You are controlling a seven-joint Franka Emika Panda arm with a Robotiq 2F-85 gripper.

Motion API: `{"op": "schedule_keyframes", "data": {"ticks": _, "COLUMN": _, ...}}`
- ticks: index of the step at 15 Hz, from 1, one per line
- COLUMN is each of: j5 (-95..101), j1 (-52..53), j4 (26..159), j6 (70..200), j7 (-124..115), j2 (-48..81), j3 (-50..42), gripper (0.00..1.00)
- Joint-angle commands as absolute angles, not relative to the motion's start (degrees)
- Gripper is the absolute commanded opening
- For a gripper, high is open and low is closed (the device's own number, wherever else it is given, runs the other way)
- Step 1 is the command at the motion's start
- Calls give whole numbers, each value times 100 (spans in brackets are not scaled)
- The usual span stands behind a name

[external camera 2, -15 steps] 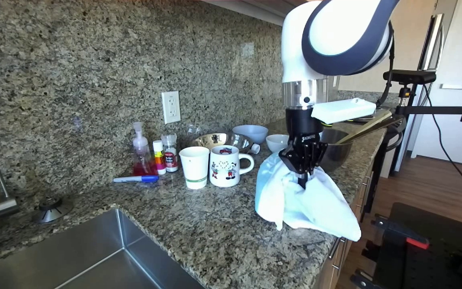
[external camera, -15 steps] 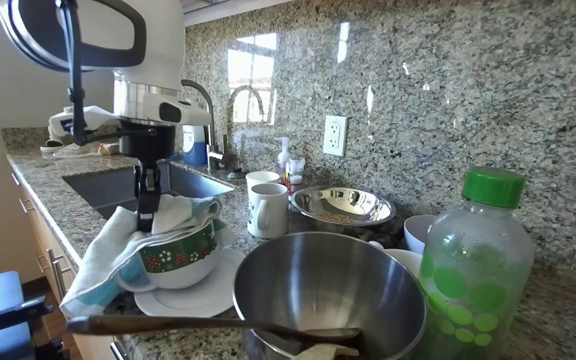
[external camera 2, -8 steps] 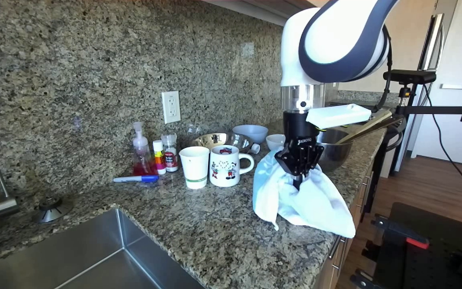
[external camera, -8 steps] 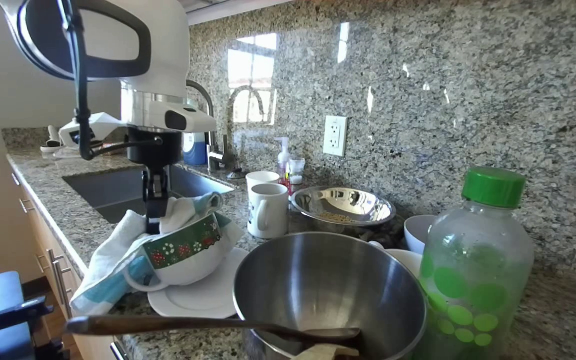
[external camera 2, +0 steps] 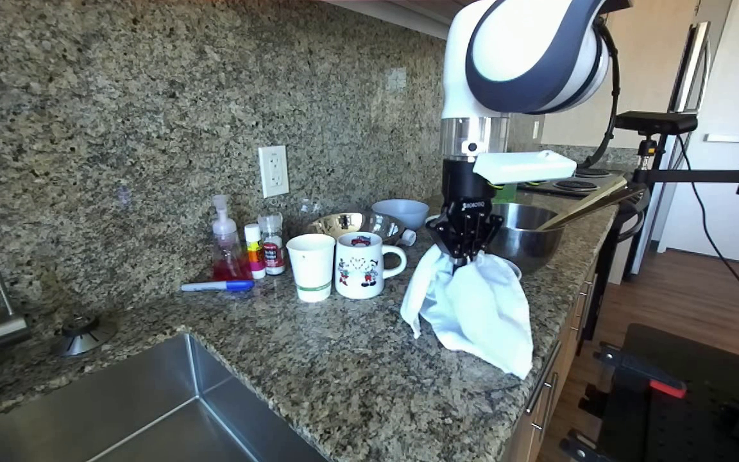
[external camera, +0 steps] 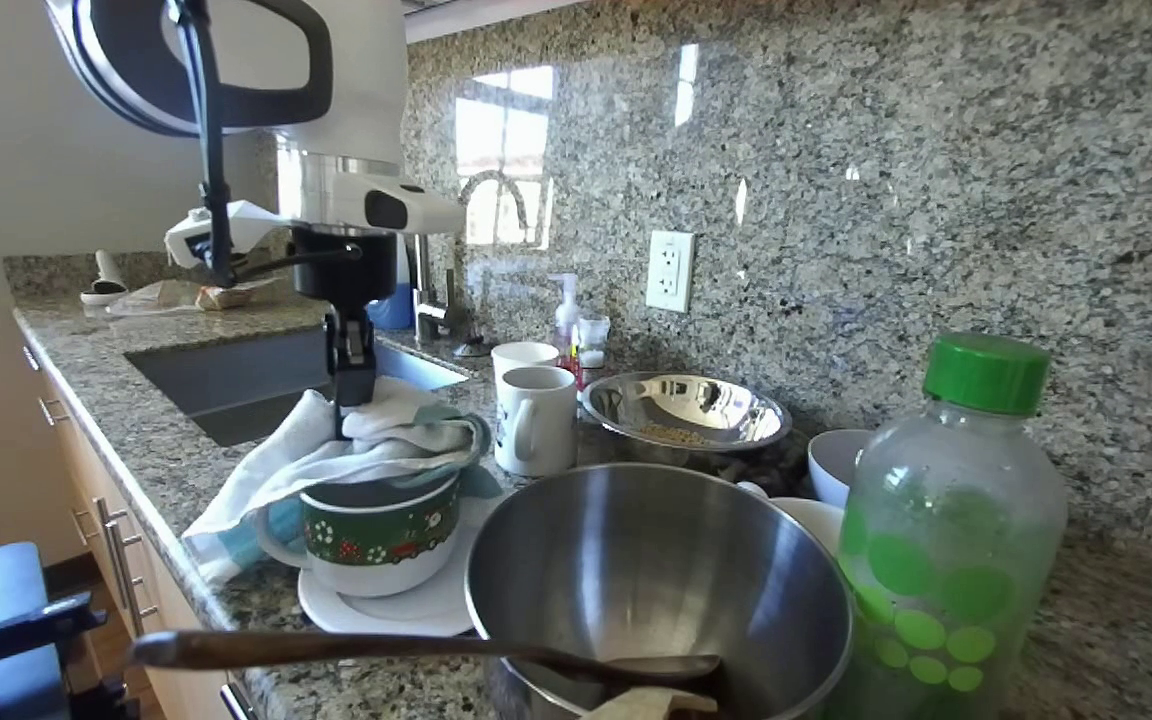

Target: Use the towel to wipe the inside of the mug on the plate, then put it in the silver bowl next to the plate

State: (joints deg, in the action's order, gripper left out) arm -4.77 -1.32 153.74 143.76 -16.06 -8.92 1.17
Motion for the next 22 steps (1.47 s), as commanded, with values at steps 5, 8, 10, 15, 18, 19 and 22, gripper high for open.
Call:
{"op": "schedule_keyframes", "data": {"ticks": 5, "j5": -394, "j1": -241, "j4": 15414, "j6": 13854, "j7": -1658, "j2": -1184, "j3": 9, "gripper": 5}}
{"op": "schedule_keyframes", "data": {"ticks": 8, "j5": -254, "j1": -319, "j4": 15501, "j6": 13515, "j7": -1799, "j2": -1398, "j3": 1, "gripper": 5}}
{"op": "schedule_keyframes", "data": {"ticks": 10, "j5": -150, "j1": -407, "j4": 15559, "j6": 13249, "j7": -1837, "j2": -1549, "j3": -16, "gripper": 5}}
{"op": "schedule_keyframes", "data": {"ticks": 15, "j5": 292, "j1": -628, "j4": 15657, "j6": 12981, "j7": -2083, "j2": -1656, "j3": 34, "gripper": 5}}
{"op": "schedule_keyframes", "data": {"ticks": 18, "j5": 696, "j1": -693, "j4": 15707, "j6": 13128, "j7": -2391, "j2": -1506, "j3": 117, "gripper": 5}}
{"op": "schedule_keyframes", "data": {"ticks": 19, "j5": 898, "j1": -715, "j4": 15710, "j6": 13175, "j7": -2593, "j2": -1456, "j3": 158, "gripper": 5}}
{"op": "schedule_keyframes", "data": {"ticks": 22, "j5": 1353, "j1": -724, "j4": 15727, "j6": 13368, "j7": -3046, "j2": -1397, "j3": 245, "gripper": 5}}
